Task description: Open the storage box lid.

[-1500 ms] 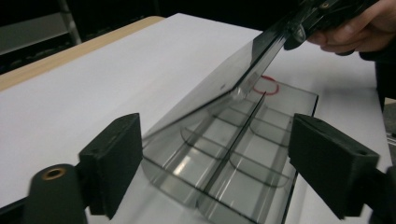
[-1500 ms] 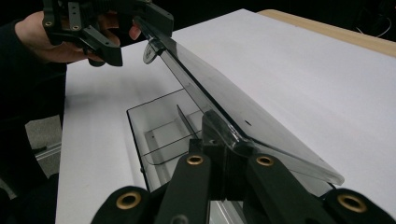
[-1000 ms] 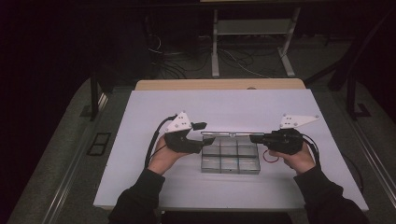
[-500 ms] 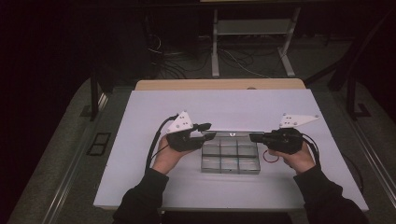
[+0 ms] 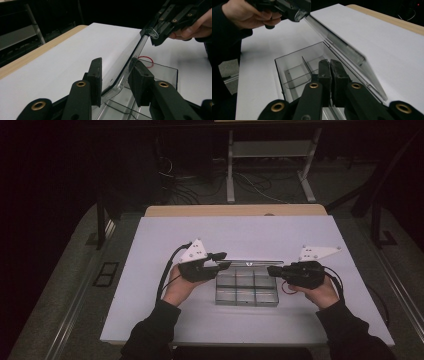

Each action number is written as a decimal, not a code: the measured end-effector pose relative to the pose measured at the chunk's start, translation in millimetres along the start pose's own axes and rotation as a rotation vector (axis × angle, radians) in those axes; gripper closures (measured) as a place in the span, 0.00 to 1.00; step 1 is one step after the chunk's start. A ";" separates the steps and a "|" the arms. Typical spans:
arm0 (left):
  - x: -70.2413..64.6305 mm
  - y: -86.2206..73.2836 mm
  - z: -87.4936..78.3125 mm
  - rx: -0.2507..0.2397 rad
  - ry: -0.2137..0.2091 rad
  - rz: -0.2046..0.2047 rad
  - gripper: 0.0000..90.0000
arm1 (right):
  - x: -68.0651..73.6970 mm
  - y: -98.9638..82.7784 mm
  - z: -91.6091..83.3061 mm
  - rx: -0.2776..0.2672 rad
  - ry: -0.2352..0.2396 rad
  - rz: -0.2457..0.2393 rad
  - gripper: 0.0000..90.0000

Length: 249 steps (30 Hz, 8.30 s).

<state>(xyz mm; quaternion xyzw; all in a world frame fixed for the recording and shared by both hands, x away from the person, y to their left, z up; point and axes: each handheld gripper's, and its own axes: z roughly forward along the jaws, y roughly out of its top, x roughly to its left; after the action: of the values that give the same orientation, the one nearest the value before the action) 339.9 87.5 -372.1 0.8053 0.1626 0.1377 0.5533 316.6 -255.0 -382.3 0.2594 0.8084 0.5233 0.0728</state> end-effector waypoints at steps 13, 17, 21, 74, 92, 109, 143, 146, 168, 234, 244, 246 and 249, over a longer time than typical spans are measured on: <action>10.7 5.9 3.0 -0.002 0.001 0.011 0.73 | 6.7 -17.9 -11.2 0.033 -0.057 0.015 0.76; 14.2 7.8 4.0 0.001 0.000 0.011 0.74 | 7.5 -26.7 -14.2 0.043 -0.098 0.033 0.66; 18.4 9.3 5.4 -0.003 -0.001 0.008 0.75 | 6.9 -37.8 -17.8 0.044 -0.132 0.054 0.58; 70.2 19.0 29.0 -0.002 -0.015 -0.045 0.77 | 18.5 -85.2 -28.1 0.046 -0.265 0.138 0.33; 83.2 19.8 38.7 0.028 -0.006 -0.068 0.71 | 19.1 -84.9 -27.7 0.047 -0.265 0.131 0.33; 95.1 21.8 44.8 0.033 0.027 -0.090 0.71 | 18.9 -84.9 -27.9 0.044 -0.265 0.133 0.33; 120.2 8.7 68.3 0.095 0.021 -0.168 0.63 | 18.3 -85.3 -27.8 0.044 -0.264 0.131 0.33; 121.5 6.7 70.0 0.100 0.023 -0.168 0.62 | 18.2 -85.3 -27.9 0.044 -0.264 0.131 0.33; 131.6 -10.4 85.8 0.133 0.021 -0.248 0.54 | 18.3 -85.4 -28.0 0.047 -0.265 0.129 0.33; 136.0 -55.9 117.7 0.268 0.015 -0.358 0.35 | 17.8 -85.6 -28.3 0.044 -0.263 0.127 0.33; 131.2 -50.6 112.7 0.239 0.051 -0.347 0.30 | 17.6 -85.7 -28.7 0.043 -0.264 0.128 0.33; 128.7 -46.7 107.8 0.231 0.057 -0.340 0.30 | 17.4 -85.7 -28.6 0.044 -0.264 0.128 0.33; 124.1 -41.5 99.7 0.229 0.064 -0.315 0.30 | 17.7 -85.6 -28.4 0.044 -0.265 0.129 0.33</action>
<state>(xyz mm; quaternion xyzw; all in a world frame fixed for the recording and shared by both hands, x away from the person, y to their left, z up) 488.2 68.4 -440.6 0.8226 0.3188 0.0555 0.4675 261.0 -296.4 -442.7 0.3789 0.7846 0.4705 0.1394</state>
